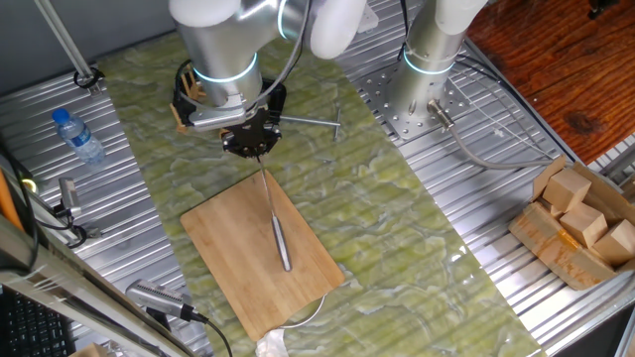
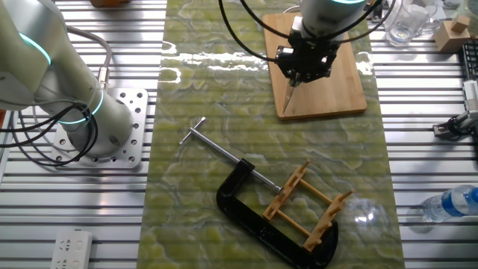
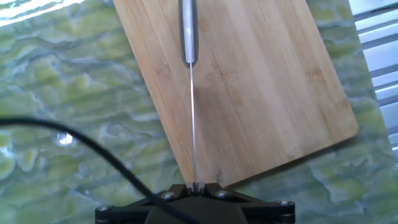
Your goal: Put the knife on the knife rack
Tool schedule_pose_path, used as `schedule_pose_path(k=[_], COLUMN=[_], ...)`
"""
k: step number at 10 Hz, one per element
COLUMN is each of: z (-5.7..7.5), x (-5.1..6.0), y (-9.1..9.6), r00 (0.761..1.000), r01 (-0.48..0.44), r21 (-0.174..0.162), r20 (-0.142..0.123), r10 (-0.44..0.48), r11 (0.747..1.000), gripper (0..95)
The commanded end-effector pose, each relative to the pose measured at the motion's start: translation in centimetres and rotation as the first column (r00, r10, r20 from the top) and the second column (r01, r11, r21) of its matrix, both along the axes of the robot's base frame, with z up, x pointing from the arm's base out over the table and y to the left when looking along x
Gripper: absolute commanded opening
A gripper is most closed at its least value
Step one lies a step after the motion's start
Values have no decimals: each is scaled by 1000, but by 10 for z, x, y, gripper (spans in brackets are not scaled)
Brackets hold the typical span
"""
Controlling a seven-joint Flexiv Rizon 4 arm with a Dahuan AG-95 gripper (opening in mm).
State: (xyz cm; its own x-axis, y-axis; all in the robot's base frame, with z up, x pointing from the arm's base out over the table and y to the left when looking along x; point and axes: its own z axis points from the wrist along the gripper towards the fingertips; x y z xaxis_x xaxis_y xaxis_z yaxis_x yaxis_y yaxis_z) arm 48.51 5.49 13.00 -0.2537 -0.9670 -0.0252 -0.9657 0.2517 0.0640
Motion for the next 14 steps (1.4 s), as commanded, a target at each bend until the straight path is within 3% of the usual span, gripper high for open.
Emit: schedule_pose_path(k=[1,14], z=[-6,-27], x=[2,-1], y=[-1,-12], r00=[1000,999], r01=[-8,-33], r21=[5,10], r20=[6,30], r10=[8,33], r11=[1000,999], gripper=[0,0])
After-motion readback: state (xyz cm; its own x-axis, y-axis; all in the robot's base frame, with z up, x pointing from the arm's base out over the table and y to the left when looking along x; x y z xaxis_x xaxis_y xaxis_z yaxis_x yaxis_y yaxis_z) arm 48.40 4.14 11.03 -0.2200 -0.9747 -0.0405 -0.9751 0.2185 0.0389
